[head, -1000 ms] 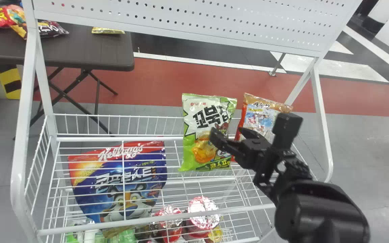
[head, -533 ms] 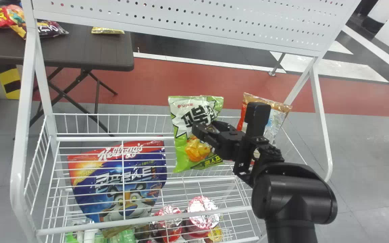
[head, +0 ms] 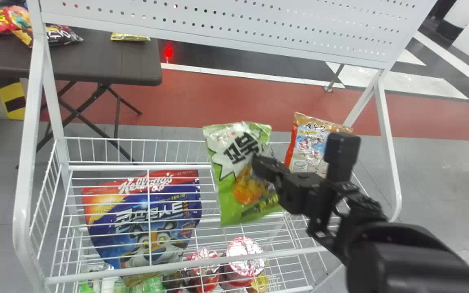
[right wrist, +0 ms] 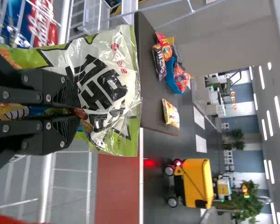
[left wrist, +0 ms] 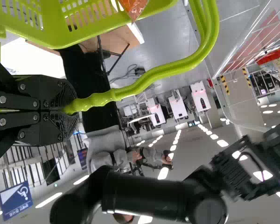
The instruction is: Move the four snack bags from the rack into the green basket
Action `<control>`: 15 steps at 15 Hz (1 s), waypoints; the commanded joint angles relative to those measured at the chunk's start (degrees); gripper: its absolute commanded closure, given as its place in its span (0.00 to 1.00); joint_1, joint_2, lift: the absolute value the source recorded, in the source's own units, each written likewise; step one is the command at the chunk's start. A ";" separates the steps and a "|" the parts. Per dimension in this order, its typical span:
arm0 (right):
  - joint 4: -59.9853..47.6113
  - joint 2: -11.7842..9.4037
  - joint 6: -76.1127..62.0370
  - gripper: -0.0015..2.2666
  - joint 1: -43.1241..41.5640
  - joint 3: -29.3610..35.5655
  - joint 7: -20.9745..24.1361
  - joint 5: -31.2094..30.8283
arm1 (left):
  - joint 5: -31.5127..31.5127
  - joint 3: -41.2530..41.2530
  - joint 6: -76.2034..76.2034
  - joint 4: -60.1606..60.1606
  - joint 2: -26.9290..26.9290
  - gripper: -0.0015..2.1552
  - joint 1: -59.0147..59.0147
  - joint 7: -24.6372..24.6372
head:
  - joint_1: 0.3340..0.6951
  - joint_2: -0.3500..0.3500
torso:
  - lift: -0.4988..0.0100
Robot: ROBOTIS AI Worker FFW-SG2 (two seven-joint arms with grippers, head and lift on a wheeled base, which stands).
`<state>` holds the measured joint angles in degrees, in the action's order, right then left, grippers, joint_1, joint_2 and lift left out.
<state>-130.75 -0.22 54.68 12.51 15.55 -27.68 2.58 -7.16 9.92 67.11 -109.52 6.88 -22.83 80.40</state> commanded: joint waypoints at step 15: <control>-19.80 -1.53 35.40 0.93 27.75 5.63 -2.38 15.09 | 0.30 0.19 0.18 -0.52 -0.03 0.74 -0.37 -0.07 | 1.00 0.00 | 0.98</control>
<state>-152.67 -0.93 89.62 39.23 24.02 -30.06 18.54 -6.85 10.01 67.19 -110.01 6.86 -23.18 80.32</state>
